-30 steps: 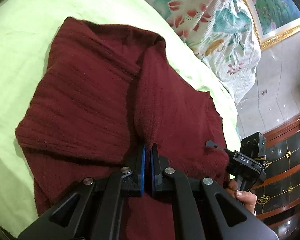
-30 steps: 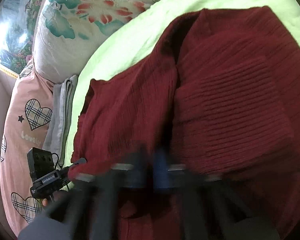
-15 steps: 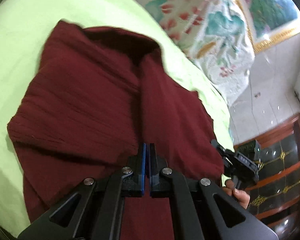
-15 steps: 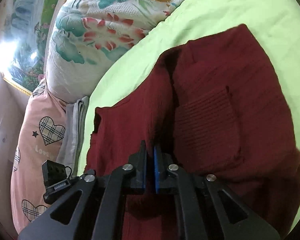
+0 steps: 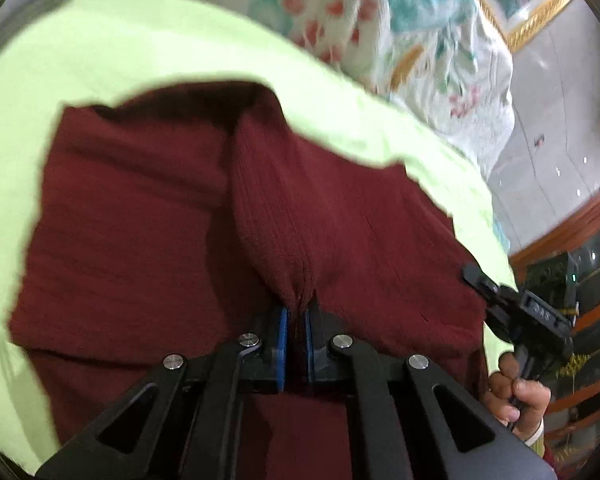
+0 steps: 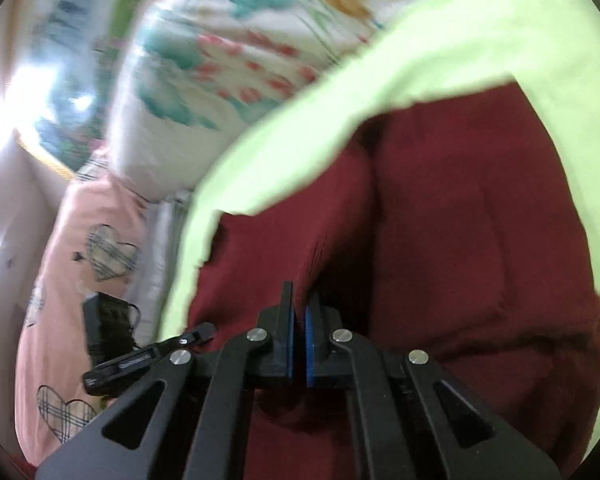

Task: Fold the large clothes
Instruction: 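Grasp the folded cardigan edge with both tools and fold it over, then open both tools and release the cardigan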

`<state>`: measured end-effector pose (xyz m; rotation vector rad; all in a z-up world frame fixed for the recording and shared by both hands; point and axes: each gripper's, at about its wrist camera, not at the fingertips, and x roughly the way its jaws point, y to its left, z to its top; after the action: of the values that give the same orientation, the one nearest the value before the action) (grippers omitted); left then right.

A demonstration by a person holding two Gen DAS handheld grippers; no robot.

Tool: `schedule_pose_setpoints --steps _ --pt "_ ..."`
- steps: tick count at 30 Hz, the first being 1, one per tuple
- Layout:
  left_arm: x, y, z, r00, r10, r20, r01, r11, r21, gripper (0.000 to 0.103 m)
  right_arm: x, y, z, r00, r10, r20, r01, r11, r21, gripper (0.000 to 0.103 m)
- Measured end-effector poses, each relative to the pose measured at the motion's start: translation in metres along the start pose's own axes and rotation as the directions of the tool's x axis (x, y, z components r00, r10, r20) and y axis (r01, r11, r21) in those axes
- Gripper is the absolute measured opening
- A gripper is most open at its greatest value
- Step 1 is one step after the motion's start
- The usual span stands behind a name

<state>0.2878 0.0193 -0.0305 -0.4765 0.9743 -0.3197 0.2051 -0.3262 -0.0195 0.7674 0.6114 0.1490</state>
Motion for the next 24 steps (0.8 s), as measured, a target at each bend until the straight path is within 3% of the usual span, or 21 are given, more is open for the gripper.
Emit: schedule_pose_setpoints --steps 2,4,7,12,13,16,19,24 --pt "-0.001 0.009 0.005 0.999 0.037 0.009 -0.037 0.999 -0.003 0.005 0.007 0.004 -0.001 0.999 -0.04 -0.021 0.04 0.999 -0.024 0.004" --pt "0.009 0.013 0.008 0.998 0.066 -0.002 -0.066 0.998 0.014 0.005 0.023 -0.003 -0.006 0.99 -0.133 -0.053 0.13 0.99 -0.045 0.004" --pt "0.029 0.013 0.008 0.994 0.1 -0.04 -0.099 0.994 0.037 0.005 0.039 -0.02 -0.009 0.977 -0.188 -0.103 0.189 0.982 0.005 0.004" --pt "0.024 0.012 0.004 0.992 0.115 -0.048 -0.112 0.992 0.057 0.012 0.026 -0.014 -0.011 0.978 -0.185 -0.1 0.184 0.983 -0.02 0.009" --pt "0.023 0.013 0.002 0.992 0.112 -0.053 -0.109 0.993 0.05 0.013 0.026 -0.013 -0.011 0.973 -0.207 -0.106 0.205 0.978 -0.028 0.017" --pt "0.014 0.015 -0.005 0.993 0.107 -0.059 -0.105 0.994 0.042 0.015 0.016 -0.005 -0.014 0.956 -0.282 -0.086 0.278 0.959 -0.052 0.018" --pt "0.002 0.009 -0.015 0.991 0.123 -0.055 -0.12 0.991 0.055 0.029 -0.008 0.025 -0.018 0.967 -0.252 0.03 0.254 0.96 -0.121 0.019" --pt "-0.03 0.011 -0.042 0.991 0.124 -0.042 -0.122 0.992 0.039 0.038 -0.011 0.051 -0.034 0.989 -0.15 0.007 0.149 0.973 -0.176 0.026"
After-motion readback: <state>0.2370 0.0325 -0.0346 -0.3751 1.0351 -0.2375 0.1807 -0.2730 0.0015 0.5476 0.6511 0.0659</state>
